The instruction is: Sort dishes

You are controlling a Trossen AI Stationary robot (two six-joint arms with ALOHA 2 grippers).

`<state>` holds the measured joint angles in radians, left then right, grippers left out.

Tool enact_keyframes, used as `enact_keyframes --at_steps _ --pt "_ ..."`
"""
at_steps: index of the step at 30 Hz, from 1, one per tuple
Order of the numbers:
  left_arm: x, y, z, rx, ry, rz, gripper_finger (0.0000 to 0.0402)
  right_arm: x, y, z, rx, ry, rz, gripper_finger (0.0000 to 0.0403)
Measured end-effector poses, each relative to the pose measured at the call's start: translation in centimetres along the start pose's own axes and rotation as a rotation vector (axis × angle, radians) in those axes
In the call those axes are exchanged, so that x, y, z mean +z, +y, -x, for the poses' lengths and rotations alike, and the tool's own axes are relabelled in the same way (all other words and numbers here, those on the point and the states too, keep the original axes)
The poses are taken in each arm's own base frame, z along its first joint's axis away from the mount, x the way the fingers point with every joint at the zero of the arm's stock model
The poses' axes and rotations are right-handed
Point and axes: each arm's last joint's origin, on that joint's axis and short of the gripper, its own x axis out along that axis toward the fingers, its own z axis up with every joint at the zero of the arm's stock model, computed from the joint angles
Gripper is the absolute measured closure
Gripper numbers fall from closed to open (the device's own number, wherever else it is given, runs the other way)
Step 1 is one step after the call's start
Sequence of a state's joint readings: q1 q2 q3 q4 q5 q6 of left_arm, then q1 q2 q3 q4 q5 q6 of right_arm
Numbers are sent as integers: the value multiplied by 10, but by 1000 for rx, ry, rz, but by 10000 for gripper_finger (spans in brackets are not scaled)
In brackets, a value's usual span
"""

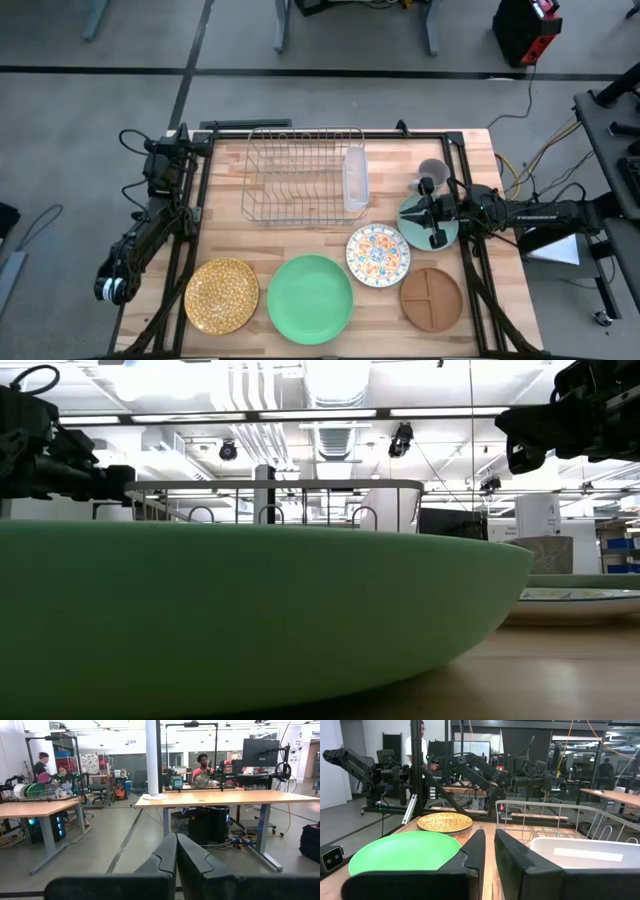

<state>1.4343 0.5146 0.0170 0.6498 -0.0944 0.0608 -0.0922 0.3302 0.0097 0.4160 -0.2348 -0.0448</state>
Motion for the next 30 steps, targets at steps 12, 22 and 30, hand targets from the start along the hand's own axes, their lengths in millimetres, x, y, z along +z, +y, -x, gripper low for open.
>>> enact_keyframes --at_steps 12,22,30 --pt "0 0 0 0 0 0 401 0 0 0 0 0 0 365" --pt "0 0 0 0 0 0 401 0 0 0 0 0 0 369" --pt "-1 0 0 8 14 173 402 0 0 0 0 0 0 373"
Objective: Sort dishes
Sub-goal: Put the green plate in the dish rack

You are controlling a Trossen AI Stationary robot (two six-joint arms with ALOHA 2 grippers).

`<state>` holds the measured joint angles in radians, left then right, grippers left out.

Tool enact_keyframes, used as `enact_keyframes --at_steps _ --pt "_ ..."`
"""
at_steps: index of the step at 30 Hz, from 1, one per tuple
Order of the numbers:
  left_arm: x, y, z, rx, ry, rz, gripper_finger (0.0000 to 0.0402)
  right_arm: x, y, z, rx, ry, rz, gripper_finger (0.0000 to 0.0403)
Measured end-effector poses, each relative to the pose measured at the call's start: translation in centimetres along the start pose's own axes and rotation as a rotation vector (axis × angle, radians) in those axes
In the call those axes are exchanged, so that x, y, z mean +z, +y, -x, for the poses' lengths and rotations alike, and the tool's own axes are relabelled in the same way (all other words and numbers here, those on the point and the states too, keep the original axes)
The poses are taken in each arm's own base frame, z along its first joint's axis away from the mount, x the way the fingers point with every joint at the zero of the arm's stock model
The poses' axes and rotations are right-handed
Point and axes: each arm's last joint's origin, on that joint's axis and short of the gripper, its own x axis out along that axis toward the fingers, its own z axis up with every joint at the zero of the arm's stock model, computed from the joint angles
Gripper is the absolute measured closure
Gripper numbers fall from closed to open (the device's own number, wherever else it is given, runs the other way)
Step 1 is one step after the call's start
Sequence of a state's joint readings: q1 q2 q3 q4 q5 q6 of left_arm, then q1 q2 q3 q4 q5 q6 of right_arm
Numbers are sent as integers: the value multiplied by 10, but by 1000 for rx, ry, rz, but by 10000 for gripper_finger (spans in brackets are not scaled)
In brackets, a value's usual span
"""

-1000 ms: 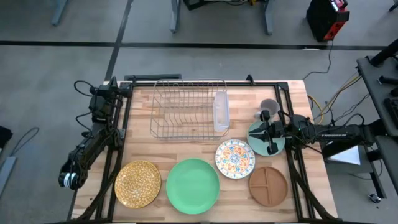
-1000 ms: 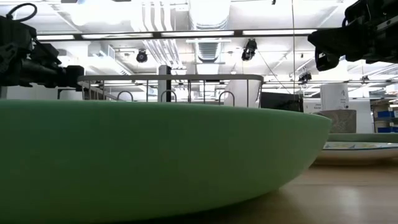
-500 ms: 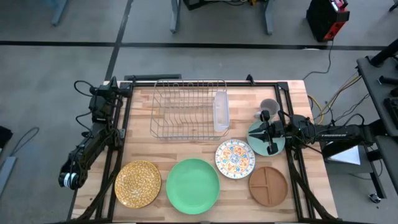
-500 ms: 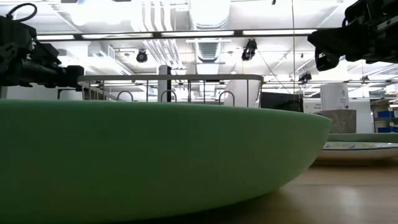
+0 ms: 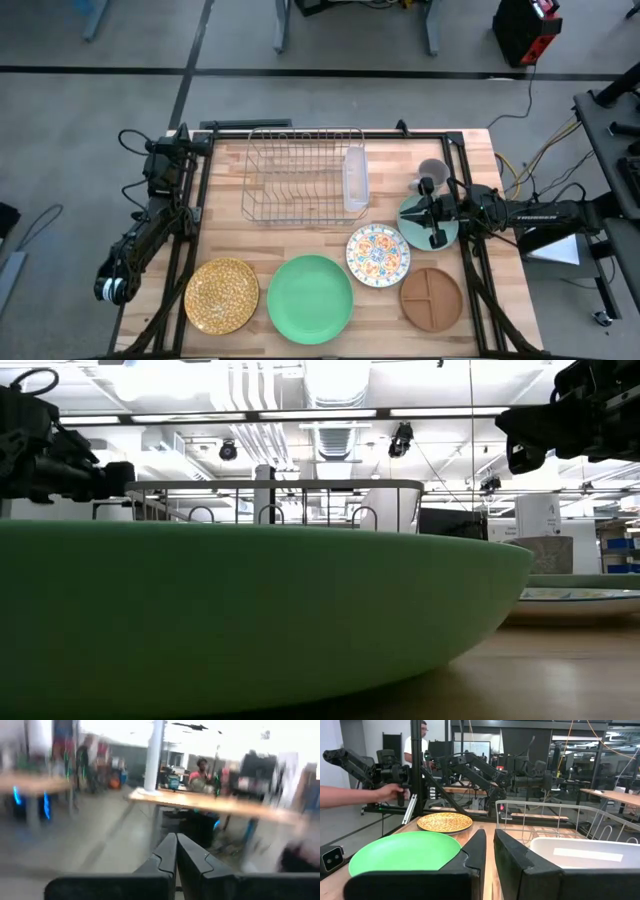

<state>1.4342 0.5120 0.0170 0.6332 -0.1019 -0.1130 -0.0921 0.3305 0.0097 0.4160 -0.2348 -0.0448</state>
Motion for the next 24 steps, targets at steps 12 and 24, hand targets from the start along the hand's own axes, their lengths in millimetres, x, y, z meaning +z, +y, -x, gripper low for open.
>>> enact_keyframes --at_steps 12,24 --pt "16 3 9 92 -172 363 401 1 0 0 -1 -11 56 364" --pt "71 -12 21 -292 -252 333 401 1 -2 0 -58 -7 37 371"
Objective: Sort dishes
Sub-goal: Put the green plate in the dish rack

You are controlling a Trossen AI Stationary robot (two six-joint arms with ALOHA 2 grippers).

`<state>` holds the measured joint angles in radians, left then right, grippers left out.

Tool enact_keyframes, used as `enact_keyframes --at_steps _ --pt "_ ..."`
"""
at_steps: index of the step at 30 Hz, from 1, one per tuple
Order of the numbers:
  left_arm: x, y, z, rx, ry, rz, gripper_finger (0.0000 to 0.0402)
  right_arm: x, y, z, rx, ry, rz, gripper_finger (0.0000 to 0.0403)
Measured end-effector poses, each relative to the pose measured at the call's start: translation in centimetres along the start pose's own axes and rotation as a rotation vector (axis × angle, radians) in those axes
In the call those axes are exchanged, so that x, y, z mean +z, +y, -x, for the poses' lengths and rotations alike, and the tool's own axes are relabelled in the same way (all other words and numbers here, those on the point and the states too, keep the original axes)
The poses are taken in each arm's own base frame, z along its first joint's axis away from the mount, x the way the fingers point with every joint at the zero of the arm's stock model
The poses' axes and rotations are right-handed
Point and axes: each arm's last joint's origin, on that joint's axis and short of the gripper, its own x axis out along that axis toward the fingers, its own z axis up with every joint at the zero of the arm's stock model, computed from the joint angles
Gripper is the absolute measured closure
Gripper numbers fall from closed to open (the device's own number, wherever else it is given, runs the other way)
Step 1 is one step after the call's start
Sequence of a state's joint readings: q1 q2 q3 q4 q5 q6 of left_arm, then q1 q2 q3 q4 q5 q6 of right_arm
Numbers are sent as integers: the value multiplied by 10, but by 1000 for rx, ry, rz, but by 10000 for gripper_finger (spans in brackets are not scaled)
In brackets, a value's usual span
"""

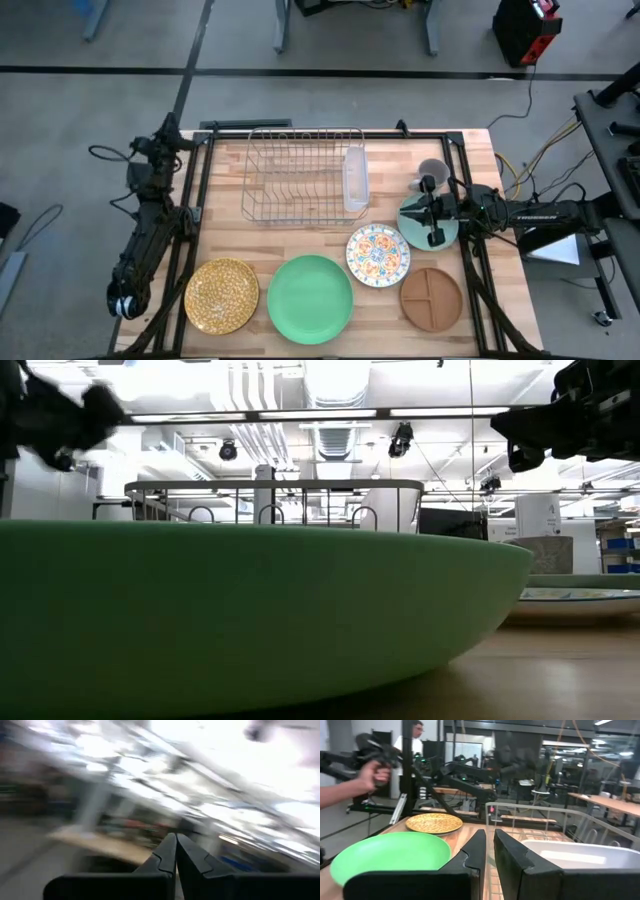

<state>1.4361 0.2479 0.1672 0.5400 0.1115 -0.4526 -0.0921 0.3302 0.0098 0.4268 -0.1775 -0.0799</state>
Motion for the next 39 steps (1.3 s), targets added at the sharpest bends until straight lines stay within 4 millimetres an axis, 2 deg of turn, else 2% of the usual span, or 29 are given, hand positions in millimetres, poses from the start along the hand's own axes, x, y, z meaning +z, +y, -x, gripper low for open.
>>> enact_keyframes --at_steps 4,6,11,15,20,24,27,30,33,39 --pt "27 -24 -4 -371 83 9 401 0 0 0 -4 1 1 366" --pt "38 -33 -4 -494 122 54 401 0 0 0 -4 2 0 363" --pt "60 -50 1 -682 191 167 401 0 0 0 -4 -3 0 364" --pt "78 -62 15 -790 174 216 401 0 0 0 -4 -2 0 370" --pt "106 -76 41 -860 54 246 401 0 0 0 -4 1 0 366" --pt "116 -79 54 -839 -40 271 401 0 -1 0 -23 -3 0 361" --pt "114 -76 51 -791 -57 300 402 3 -1 0 -25 -31 4 362" --pt "108 -74 39 -773 -6 314 401 3 -1 0 -25 -32 -2 368" --pt "104 -73 31 -794 27 271 402 3 -1 0 -25 -32 -3 373" --pt "112 -76 23 -821 -48 188 401 3 -1 0 -24 -32 -28 373"
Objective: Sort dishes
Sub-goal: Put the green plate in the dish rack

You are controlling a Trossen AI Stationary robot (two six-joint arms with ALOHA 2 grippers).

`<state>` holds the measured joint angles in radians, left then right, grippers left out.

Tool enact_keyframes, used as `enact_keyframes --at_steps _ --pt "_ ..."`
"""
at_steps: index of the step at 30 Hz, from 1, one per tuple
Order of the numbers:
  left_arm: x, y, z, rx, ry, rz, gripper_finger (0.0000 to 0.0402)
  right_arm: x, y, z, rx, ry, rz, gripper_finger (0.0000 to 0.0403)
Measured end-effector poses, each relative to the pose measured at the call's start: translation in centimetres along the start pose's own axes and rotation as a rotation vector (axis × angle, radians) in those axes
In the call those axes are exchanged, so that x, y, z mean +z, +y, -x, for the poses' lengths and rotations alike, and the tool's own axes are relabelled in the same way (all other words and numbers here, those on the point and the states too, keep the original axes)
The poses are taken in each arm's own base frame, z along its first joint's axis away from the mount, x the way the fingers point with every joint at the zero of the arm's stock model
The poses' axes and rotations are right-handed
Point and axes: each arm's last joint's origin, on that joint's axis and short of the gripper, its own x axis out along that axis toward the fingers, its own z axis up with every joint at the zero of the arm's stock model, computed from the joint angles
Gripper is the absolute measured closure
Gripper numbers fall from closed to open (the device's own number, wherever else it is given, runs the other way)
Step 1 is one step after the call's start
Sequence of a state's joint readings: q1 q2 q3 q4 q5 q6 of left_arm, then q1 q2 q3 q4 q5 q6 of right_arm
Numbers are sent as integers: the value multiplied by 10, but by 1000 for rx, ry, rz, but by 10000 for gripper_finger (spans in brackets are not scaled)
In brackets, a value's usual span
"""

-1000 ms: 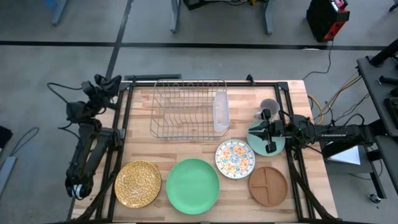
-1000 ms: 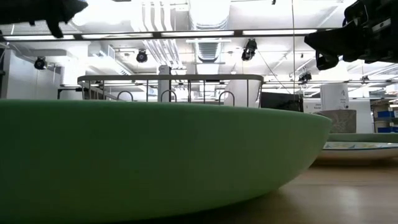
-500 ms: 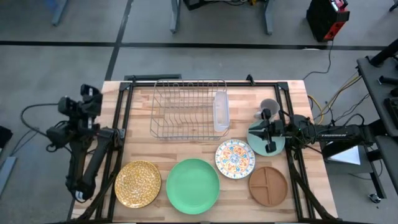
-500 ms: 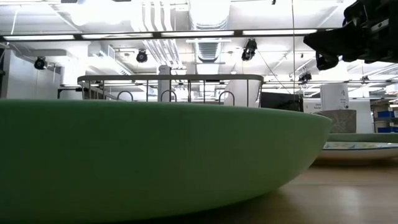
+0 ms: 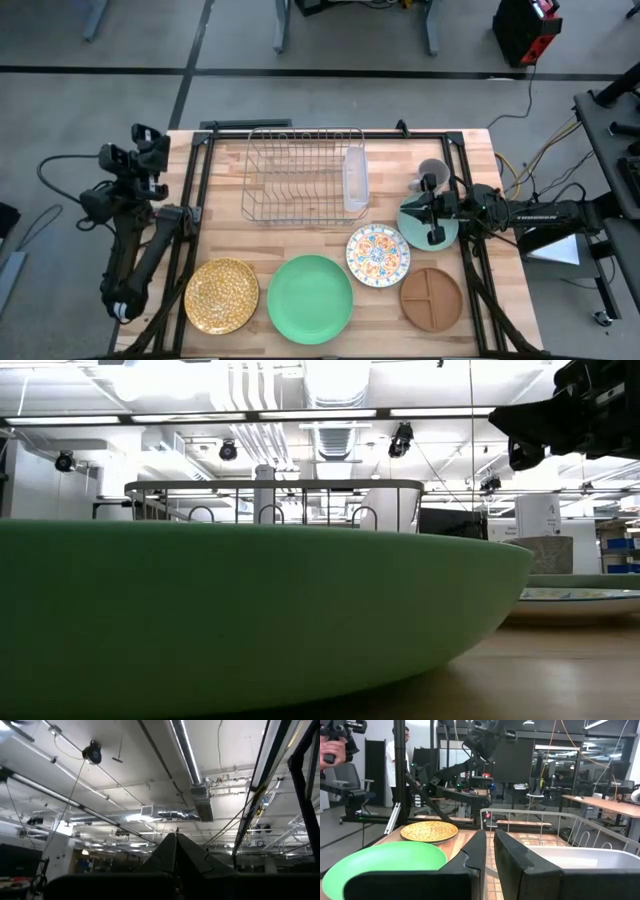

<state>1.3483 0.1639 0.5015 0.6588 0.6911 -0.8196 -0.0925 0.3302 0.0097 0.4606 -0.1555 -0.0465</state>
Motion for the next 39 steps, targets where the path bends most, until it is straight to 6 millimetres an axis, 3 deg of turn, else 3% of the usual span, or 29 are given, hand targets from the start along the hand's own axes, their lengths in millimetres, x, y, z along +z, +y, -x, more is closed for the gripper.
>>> enact_keyframes --at_steps 4,9,17,21,26,32,35,39 --pt "18 2 -14 59 -89 -89 401 -2 0 0 1 17 -15 375" --pt "35 12 -38 49 -60 -117 401 -4 0 0 1 38 -21 371" --pt "30 50 -79 -29 98 18 401 3 -3 0 -113 -25 0 375" --pt "30 57 -99 -163 179 23 401 4 -4 0 -135 -33 0 379" --pt "34 48 -115 -310 188 28 401 3 -5 0 -165 -32 -24 379" --pt "22 33 -121 -446 182 110 401 2 -5 0 -166 -15 -29 380" --pt "6 21 -122 -527 166 162 402 1 -5 0 -177 -7 -17 380" --pt "-30 -4 -124 -602 130 188 401 2 -5 0 -185 -12 12 380"
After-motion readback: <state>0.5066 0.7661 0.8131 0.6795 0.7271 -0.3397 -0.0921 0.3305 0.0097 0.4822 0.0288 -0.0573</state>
